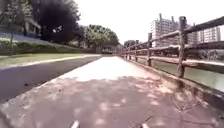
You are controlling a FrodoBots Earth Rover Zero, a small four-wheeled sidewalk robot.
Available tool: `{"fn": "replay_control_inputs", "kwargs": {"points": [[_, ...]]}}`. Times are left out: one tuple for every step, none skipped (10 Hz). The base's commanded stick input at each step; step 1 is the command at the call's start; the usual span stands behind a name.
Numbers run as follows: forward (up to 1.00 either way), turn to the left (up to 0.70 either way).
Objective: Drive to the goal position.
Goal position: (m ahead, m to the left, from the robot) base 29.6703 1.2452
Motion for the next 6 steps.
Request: {"fn": "replay_control_inputs", "kwargs": {"points": [[0.7,0.0],[0.7,0.0],[0.7,0.0],[0.7,0.0],[0.7,0.0],[0.7,0.0]]}}
